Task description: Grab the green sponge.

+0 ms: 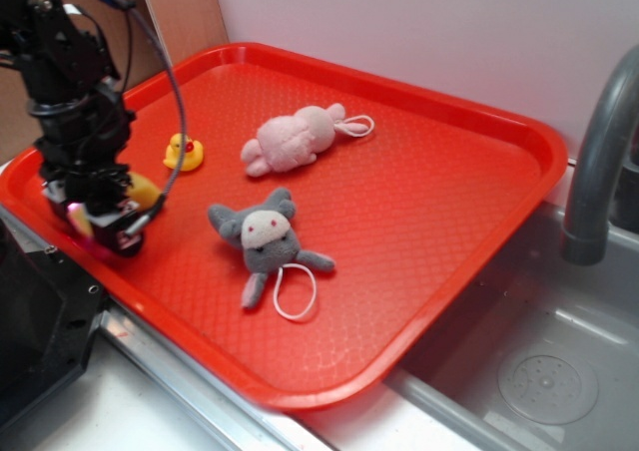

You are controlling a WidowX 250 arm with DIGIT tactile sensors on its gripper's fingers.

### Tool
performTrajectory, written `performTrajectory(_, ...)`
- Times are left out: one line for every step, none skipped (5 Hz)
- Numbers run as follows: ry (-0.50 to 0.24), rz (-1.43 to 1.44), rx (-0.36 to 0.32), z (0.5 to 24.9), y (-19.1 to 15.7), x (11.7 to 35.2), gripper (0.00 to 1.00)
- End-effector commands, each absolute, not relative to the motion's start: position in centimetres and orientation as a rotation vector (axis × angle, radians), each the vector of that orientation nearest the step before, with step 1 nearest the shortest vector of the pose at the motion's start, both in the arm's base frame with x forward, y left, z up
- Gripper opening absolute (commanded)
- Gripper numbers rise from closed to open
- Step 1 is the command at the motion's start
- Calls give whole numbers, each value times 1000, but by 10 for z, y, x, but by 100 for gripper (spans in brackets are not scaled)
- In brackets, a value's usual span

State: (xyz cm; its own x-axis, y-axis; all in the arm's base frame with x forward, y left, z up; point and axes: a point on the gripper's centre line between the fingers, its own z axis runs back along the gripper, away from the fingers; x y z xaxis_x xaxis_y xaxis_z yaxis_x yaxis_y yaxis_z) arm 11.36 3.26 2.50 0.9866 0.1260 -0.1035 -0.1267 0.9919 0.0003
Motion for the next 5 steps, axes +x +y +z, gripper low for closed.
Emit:
performTrajectory(-29, 170, 115, 132, 39, 132, 0)
performTrajectory(-15, 222, 128, 179, 40, 136, 0)
performTrajectory(-45, 230, 154, 214, 33, 145, 0)
performTrajectory(-44, 238, 162, 219, 31, 149, 0)
performTrajectory(-33, 247, 165, 210, 31, 147, 0)
